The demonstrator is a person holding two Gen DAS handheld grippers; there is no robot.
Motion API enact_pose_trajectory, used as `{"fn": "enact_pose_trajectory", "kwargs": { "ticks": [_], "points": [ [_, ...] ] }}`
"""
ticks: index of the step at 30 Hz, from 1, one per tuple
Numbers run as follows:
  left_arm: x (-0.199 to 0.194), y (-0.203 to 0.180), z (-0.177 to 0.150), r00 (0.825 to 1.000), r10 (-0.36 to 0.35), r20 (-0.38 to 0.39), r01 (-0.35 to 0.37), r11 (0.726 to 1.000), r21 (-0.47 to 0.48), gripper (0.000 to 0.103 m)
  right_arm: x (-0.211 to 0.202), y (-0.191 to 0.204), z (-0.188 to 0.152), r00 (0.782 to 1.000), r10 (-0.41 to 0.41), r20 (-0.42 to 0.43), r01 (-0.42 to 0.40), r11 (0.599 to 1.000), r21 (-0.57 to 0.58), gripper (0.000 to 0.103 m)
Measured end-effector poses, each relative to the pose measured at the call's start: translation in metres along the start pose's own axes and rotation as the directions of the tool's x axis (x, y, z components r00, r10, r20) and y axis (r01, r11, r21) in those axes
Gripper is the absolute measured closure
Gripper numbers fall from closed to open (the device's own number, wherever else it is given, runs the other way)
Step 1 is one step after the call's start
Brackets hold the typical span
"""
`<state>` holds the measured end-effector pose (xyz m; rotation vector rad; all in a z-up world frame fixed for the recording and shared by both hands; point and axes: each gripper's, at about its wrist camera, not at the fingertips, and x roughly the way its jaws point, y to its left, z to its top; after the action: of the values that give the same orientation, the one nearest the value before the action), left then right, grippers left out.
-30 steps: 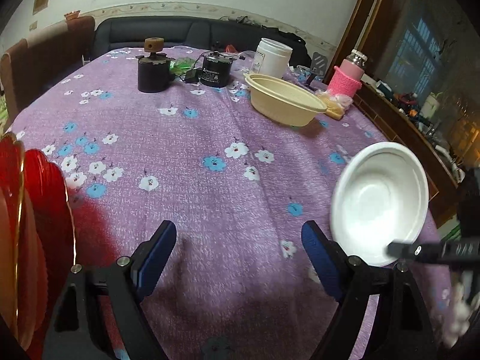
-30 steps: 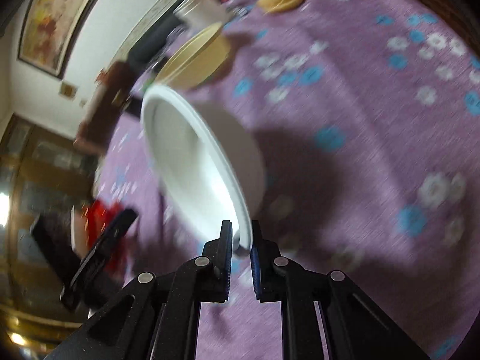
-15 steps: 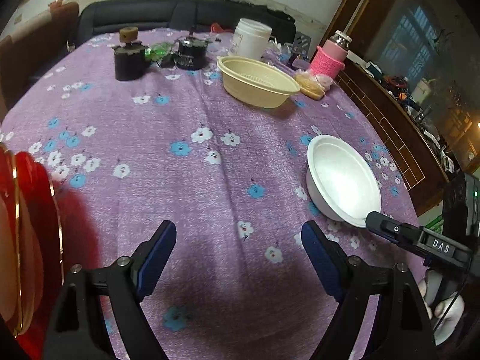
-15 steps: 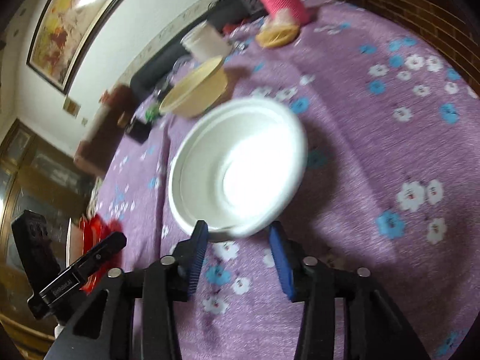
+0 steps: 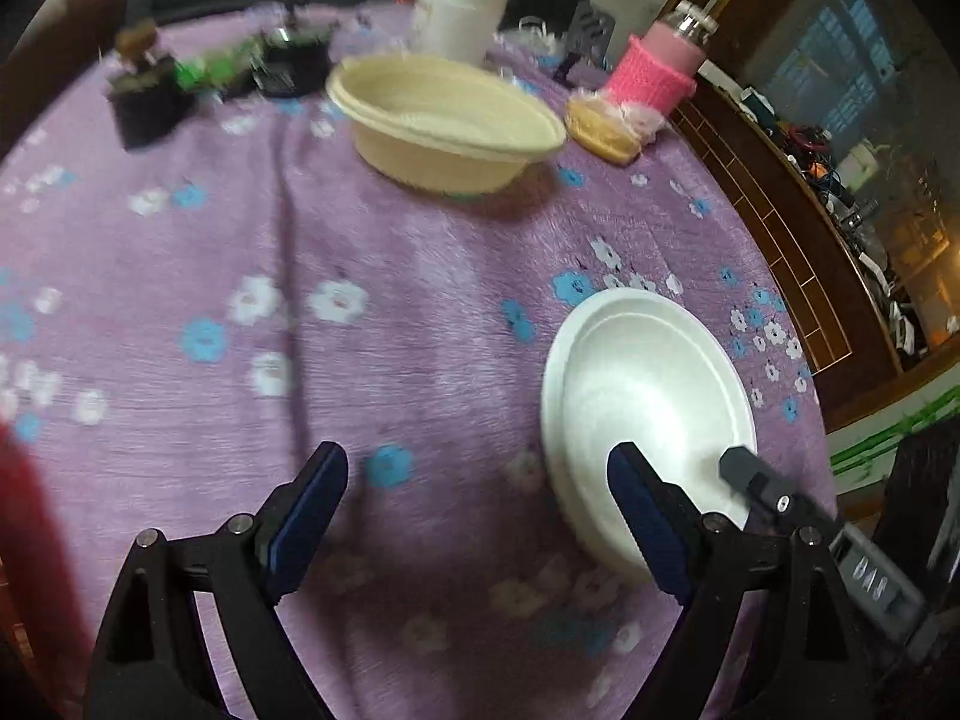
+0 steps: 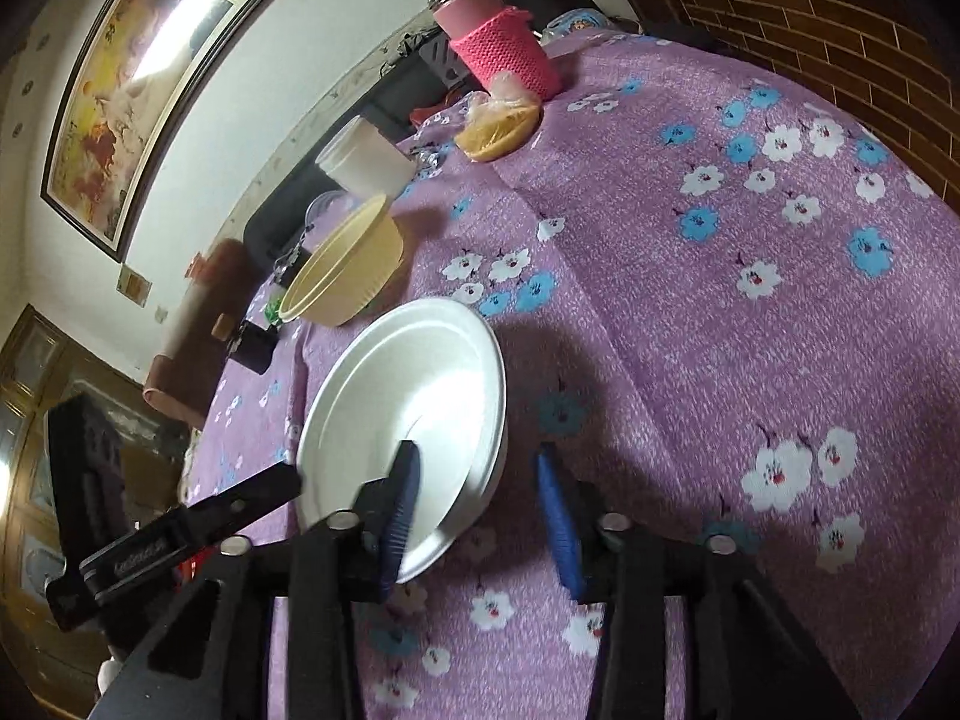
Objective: Organize plates and bowls
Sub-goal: 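Lift the small white bowl and carry it toward the plate stack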
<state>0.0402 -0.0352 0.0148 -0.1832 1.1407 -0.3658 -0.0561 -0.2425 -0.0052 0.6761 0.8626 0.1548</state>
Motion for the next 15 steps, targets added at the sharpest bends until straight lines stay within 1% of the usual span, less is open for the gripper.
{"fn": "enact_pose_trajectory", "kwargs": {
  "ticks": [1, 2, 3, 4, 5, 6, 7, 8, 10, 12, 15],
  "points": [
    [0.008, -0.002, 0.003, 1.0, 0.002, -0.017, -0.002, 1.0, -0.003, 0.016, 0.002, 0.001, 0.001, 1.0, -0.006, 0.001, 0.006, 1.0, -0.007, 0.072],
    [0.015, -0.005, 0.004, 1.0, 0.007, -0.03, -0.007, 1.0, 0.0, 0.017, 0.004, 0.001, 0.002, 1.0, -0.008, -0.001, 0.008, 1.0, -0.012, 0.079],
    [0.019, -0.007, 0.005, 0.999, 0.008, -0.034, -0.008, 1.0, 0.002, 0.019, 0.006, 0.0, 0.003, 1.0, -0.011, -0.003, 0.011, 1.0, -0.015, 0.081],
    [0.02, -0.012, 0.005, 1.0, 0.021, -0.022, -0.021, 1.0, 0.011, 0.021, 0.008, -0.001, 0.003, 1.0, -0.01, -0.007, 0.01, 1.0, -0.013, 0.083],
    [0.021, -0.015, 0.006, 1.0, 0.02, -0.021, -0.019, 1.0, 0.019, 0.032, 0.01, 0.0, 0.004, 1.0, -0.008, -0.01, 0.008, 1.0, -0.012, 0.085],
    [0.022, -0.017, 0.006, 0.999, 0.006, -0.032, -0.006, 1.0, 0.026, 0.039, 0.011, 0.0, 0.004, 1.0, -0.006, -0.014, 0.006, 1.0, -0.014, 0.086],
    [0.021, -0.02, 0.006, 0.999, 0.013, -0.029, -0.012, 0.999, 0.045, 0.049, 0.011, 0.001, 0.003, 1.0, -0.005, -0.017, 0.005, 1.0, -0.018, 0.087],
    [0.02, -0.023, 0.005, 0.999, 0.004, -0.031, -0.002, 0.998, 0.061, 0.064, 0.01, 0.003, 0.003, 1.0, -0.005, -0.017, 0.005, 1.0, -0.024, 0.087],
    [0.02, -0.025, 0.003, 0.998, -0.03, -0.06, 0.034, 0.996, 0.077, 0.079, 0.008, 0.008, 0.001, 1.0, 0.001, -0.02, -0.002, 0.999, -0.041, 0.089],
    [0.014, -0.023, -0.002, 0.998, -0.025, -0.05, 0.029, 0.997, 0.076, 0.079, 0.006, 0.013, -0.001, 1.0, -0.003, -0.022, 0.001, 0.998, -0.056, 0.091],
    [-0.005, -0.017, -0.013, 0.999, -0.034, -0.028, 0.036, 0.997, 0.072, 0.079, 0.0, 0.024, -0.006, 1.0, 0.008, -0.024, -0.01, 0.997, -0.078, 0.092]
  ]
}}
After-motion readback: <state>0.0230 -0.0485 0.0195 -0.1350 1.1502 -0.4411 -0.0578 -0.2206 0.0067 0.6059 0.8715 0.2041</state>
